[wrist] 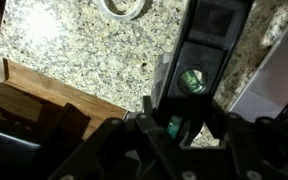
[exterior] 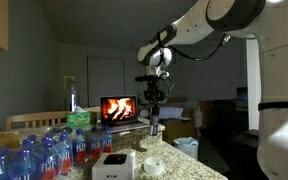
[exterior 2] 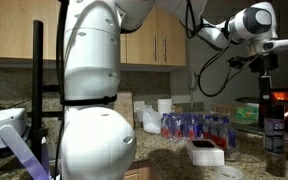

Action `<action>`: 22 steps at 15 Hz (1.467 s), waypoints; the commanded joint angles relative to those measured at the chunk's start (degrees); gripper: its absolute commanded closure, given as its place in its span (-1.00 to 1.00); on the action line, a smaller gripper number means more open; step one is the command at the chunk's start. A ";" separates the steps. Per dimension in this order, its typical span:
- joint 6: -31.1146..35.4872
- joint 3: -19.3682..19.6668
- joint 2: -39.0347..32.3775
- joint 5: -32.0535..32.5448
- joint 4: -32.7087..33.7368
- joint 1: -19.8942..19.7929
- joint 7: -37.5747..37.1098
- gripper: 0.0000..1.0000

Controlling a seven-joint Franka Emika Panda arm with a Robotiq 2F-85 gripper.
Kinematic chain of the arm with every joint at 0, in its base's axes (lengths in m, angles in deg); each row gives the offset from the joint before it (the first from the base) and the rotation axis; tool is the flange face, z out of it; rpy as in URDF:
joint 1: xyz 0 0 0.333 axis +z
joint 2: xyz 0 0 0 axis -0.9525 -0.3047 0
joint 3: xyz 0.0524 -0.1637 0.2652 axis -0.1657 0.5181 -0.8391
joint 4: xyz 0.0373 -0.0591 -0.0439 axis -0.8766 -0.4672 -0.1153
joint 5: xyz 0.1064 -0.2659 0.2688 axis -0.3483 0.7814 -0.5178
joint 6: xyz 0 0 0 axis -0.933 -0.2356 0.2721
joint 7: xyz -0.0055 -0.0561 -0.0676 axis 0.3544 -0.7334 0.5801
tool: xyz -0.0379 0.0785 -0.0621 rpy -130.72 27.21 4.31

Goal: Take the bottle and the black object and put them on the counter, then stack the clear tape, the black object and the bottle on the box

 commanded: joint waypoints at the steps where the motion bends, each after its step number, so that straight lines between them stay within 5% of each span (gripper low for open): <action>1: 0.17 0.32 -3.52 0.31 1.76 -0.77 1.06 0.44; 22: -0.25 1.37 -11.67 1.78 3.98 0.53 -0.70 0.44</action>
